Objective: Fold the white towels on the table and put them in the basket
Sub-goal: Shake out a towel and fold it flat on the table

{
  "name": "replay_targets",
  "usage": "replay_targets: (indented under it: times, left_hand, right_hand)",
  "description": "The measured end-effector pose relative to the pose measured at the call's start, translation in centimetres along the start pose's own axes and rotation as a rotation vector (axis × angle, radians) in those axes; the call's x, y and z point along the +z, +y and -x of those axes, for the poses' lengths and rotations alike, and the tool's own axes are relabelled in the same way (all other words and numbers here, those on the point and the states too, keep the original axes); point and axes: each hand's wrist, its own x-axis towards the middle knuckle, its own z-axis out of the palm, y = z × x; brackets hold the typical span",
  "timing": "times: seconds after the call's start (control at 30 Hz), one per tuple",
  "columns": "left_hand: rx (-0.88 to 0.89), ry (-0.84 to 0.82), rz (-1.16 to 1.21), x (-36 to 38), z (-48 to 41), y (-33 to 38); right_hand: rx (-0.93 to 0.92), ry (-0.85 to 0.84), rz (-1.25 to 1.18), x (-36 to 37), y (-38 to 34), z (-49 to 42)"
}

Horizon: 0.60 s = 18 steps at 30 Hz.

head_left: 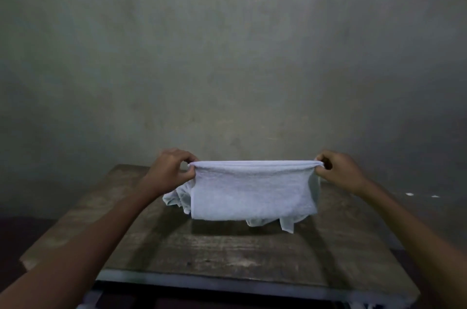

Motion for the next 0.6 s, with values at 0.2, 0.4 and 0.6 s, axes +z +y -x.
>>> replay_targets:
  times: [0.2,0.4,0.6]
  left_hand:
    - [-0.435,-0.15,0.64,3.0,6.1,0.7]
    - [-0.682,-0.462,0.778,6.6,10.2,-1.8]
    - [-0.837,-0.462,0.637,12.3,11.3,-2.6]
  right_hand:
    - [0.093,-0.148,-0.144,4.6,3.0,4.6]
    - [0.177,-0.323,-0.39,9.3,5.4,7.3]
    - [0.383,-0.37,-0.387,15.2,7.8,7.0]
